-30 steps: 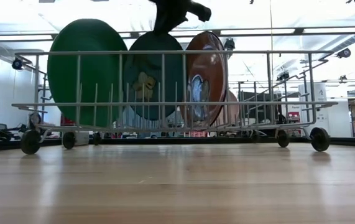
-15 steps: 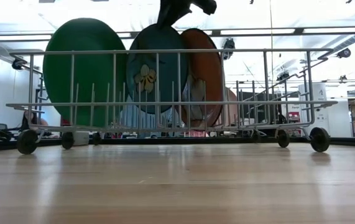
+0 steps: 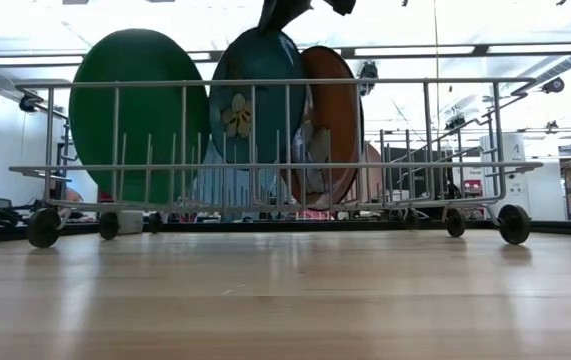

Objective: Sort dishes
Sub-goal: Adjust the blue floral plate on the right side of the dish rack

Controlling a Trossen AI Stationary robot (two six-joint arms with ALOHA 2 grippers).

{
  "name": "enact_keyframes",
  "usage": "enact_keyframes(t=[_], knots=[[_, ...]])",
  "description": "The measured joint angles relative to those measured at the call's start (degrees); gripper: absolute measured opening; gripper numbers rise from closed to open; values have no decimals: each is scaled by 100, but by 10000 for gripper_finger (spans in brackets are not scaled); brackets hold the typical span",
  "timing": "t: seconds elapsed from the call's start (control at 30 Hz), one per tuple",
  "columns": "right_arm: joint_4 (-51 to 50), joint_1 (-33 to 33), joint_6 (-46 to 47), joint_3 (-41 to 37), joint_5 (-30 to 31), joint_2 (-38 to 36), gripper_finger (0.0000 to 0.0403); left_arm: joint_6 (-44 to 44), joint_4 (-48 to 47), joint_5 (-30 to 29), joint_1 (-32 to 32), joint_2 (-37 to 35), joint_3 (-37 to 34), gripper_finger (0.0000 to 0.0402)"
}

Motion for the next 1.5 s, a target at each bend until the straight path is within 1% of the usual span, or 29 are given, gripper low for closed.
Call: enact_keyframes(t=[0.1,0.17,0.5,0.57,0.7,0.83,0.9,1.03,1.2,1.3,1.4,1.5], knots=[[-18,-2,160,10,-165,-77,5,5,0,0,0,0,0,211],[22,11,374,19,-394,-117,3,5,0,0,1,0,0,211],[-19,18,347,20,-488,-203,4,5,0,0,0,0,0,211],[-21,18,211,20,-545,-203,3,5,0,0,2,0,0,211],[-30,-7,-93,11,-444,-194,2,4,0,0,1,1,0,211],[26,-89,-359,-27,-754,-194,6,3,0,0,0,0,0,211],[256,-131,-579,-161,-927,-194,21,1,0,2,2,0,0,211],[933,-145,-1585,-563,-1229,-187,69,1,0,95,2,0,0,211],[1565,-142,-2347,-960,-1198,-179,143,0,-1,208,1,0,0,211],[1798,-149,-2808,-1163,-1173,-179,180,-1,0,210,0,0,0,211],[2091,-151,-3129,-1402,-1178,-179,204,-1,1,210,2,0,0,211],[2264,-160,-3563,-1502,-1175,-172,215,-23,2,212,1,0,0,211]])
